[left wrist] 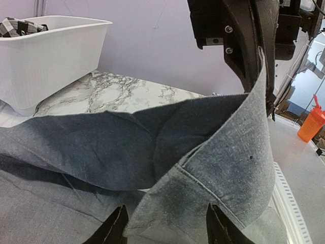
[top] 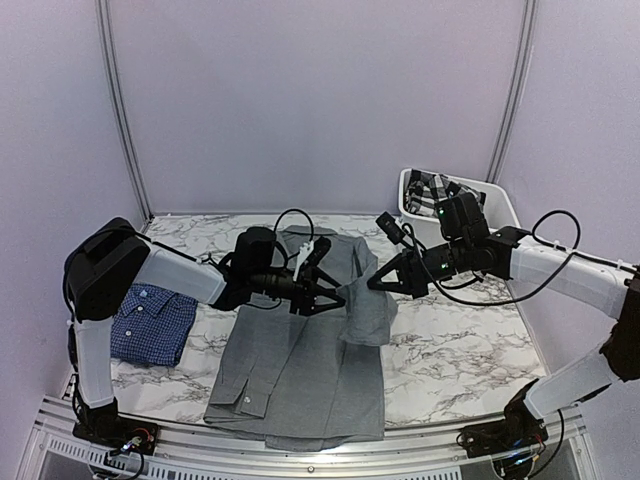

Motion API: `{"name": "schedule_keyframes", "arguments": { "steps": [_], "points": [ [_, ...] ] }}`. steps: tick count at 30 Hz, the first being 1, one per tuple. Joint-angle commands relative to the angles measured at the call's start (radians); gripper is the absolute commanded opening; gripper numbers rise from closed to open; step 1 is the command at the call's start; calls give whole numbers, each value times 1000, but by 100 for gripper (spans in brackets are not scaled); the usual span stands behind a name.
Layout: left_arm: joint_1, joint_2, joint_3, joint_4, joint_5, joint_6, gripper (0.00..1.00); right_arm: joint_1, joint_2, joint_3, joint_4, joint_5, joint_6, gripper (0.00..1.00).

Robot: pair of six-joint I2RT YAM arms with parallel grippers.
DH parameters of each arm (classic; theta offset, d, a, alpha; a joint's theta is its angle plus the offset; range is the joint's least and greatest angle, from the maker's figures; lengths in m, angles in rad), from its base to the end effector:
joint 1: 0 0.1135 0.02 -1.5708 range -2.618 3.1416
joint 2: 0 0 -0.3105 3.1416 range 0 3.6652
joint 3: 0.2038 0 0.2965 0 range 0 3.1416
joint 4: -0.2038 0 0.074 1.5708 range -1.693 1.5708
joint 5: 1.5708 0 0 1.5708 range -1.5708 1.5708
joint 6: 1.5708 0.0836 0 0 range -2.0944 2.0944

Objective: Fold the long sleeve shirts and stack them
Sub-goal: Pass from the right arm to the left

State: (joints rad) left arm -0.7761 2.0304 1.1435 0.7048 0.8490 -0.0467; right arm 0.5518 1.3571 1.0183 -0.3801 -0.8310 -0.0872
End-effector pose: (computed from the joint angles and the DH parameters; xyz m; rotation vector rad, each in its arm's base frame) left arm 0.3234 -0.4054 0.1812 1.2501 1.4120 -1.3189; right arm 0.2623 0.2340 0.2912 -1.1243 1.9772 1.1905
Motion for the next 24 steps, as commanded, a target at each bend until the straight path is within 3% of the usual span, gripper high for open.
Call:
{"name": "schedule_keyframes", "arguments": {
  "steps": [1, 13, 19, 24],
  "points": [
    [2, -42, -15, 12, -57, 26, 55, 9, -29, 28, -12, 13, -12, 0],
    [-3, -23, 38, 10, -65, 13, 42, 10, -38, 21, -15, 45, -8, 0],
    [-8, -22, 39, 10, -56, -5, 14, 10, -39, 17, -14, 72, -3, 0],
    [-7, -51, 10, 10, -78, -21, 0, 9, -40, 9, -8, 104, 2, 0]
  ]
}}
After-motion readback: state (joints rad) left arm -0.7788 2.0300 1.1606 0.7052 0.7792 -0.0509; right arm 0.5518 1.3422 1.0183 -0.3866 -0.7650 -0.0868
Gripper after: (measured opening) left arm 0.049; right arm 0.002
